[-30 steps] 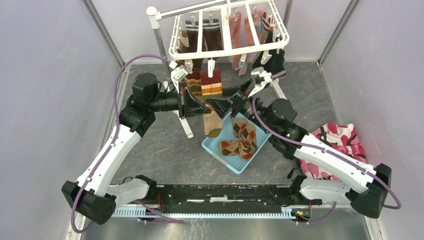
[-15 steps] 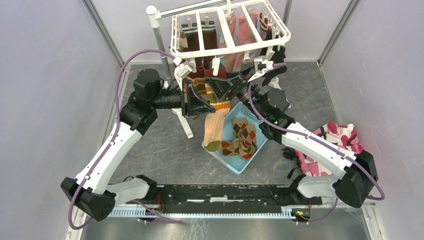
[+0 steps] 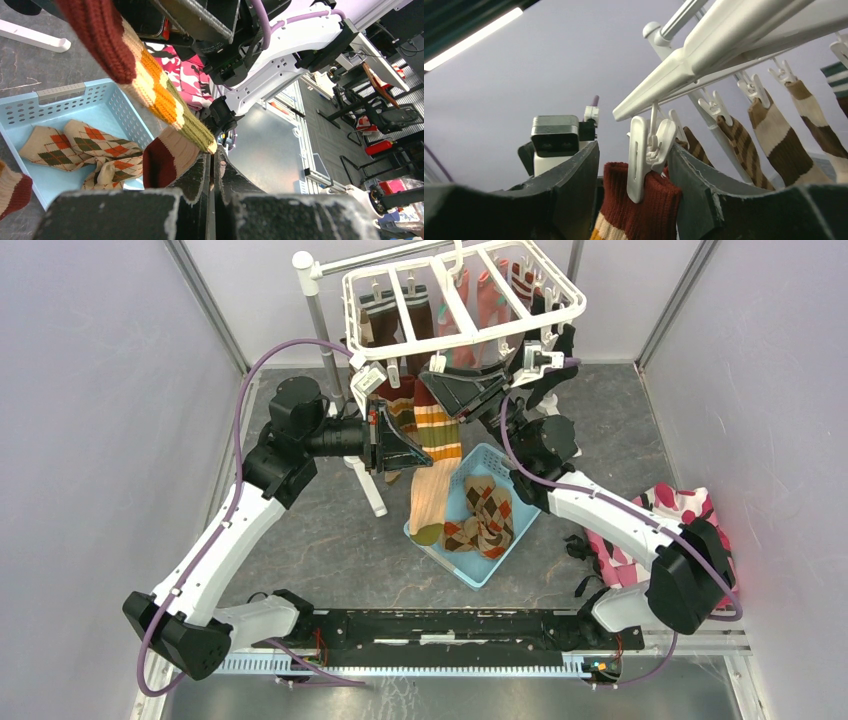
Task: Remove the socks clipped to the hanger
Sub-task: Remove the sock from the hanger.
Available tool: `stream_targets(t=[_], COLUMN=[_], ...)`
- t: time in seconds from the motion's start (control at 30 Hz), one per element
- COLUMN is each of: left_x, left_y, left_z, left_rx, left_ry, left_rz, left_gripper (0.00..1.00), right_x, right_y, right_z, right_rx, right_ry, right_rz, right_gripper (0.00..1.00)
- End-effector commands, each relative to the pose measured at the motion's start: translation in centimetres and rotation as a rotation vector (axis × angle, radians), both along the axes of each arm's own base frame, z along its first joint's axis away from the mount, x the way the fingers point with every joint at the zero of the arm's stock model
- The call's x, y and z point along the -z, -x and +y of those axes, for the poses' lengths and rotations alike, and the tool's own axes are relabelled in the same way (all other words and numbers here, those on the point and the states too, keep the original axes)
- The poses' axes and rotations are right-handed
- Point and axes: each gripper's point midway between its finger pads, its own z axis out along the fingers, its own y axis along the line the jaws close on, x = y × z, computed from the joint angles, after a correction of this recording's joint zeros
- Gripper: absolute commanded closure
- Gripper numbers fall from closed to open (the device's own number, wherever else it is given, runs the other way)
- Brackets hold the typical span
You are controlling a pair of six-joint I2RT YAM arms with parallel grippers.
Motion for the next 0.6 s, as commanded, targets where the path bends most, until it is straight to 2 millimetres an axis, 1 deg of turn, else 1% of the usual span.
stream_targets(t=[0.0,0.07,0.13,0.27,0.43,0.57], left_x=[-1.6,-1.5,-1.4,-1.2,-0.9,-0.7], left_y=[1.2,1.3,1.3,1.1,0.8,0.5], left_z=[0.0,0.1,0.1,0.1,0.1,0.0], left_rx=[0.044,0.044,0.043,0.036,0.019,0.009], left_ry=[0.034,0.034,0.032,0.029,0.021,0.017], left_rz=[-0.015,-0.018,-0.018,-0.019,-0.018,-0.019], left_gripper=[0.98,0.98,0.98,0.98,0.98,0.98], right_x=[-3.1,-3.1,-3.3,-3.6,-3.8,-3.9], right_y=[2.1,2.2,2.4,2.6,2.8,2.5], right_z=[-1.9,-2.7,-3.1,-2.9,-3.0,-2.8], right_rx=[-0.061,-0.066,-0.077,-0.11,-0.125,-0.12], right_ry=[-0.126,-0.151,-0.168,-0.178,-0.196,-0.189], right_rz=[-0.081,-0.076,-0.078,-0.079,-0.079,-0.071], right_gripper=[0.43,0.44,0.48,0.53,0.56,0.59])
